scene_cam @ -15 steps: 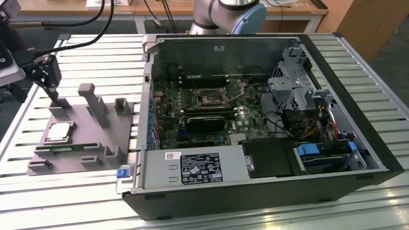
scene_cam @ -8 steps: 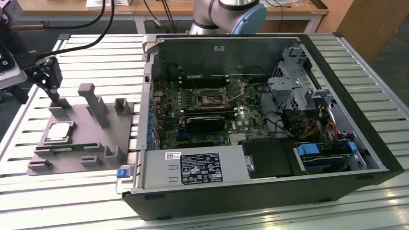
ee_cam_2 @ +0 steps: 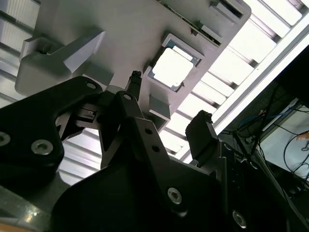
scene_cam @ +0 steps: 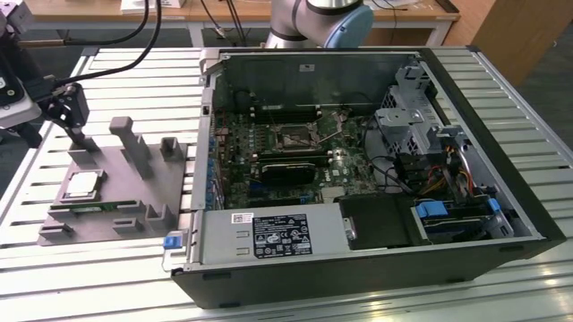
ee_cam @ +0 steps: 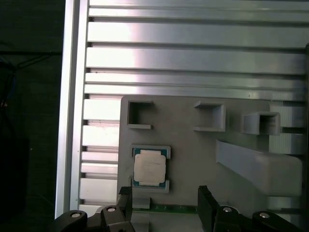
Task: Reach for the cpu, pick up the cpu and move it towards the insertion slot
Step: 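Pick up the cpu and move it towards the insertion slot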
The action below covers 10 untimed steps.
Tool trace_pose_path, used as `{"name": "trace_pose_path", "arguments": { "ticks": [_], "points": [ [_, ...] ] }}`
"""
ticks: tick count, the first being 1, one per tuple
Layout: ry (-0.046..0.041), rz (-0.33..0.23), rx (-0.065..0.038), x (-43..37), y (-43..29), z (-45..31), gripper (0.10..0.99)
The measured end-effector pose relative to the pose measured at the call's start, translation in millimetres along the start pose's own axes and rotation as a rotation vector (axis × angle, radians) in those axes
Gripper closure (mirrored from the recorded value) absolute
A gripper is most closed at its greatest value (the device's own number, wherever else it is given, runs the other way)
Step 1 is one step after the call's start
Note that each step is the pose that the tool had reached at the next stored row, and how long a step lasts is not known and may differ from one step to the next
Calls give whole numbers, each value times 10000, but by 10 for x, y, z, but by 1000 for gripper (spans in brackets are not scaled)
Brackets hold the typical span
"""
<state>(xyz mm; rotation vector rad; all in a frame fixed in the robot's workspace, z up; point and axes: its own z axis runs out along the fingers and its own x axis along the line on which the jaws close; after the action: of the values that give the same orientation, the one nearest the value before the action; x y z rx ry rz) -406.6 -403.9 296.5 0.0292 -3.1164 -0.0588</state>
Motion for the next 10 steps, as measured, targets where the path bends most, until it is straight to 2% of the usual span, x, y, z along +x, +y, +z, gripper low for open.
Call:
{"name": "trace_pose_path", "arguments": {
  "ticks": [10],
  "points": [
    [1, 0, 0, -1, -2, 51, 439]
  ]
}}
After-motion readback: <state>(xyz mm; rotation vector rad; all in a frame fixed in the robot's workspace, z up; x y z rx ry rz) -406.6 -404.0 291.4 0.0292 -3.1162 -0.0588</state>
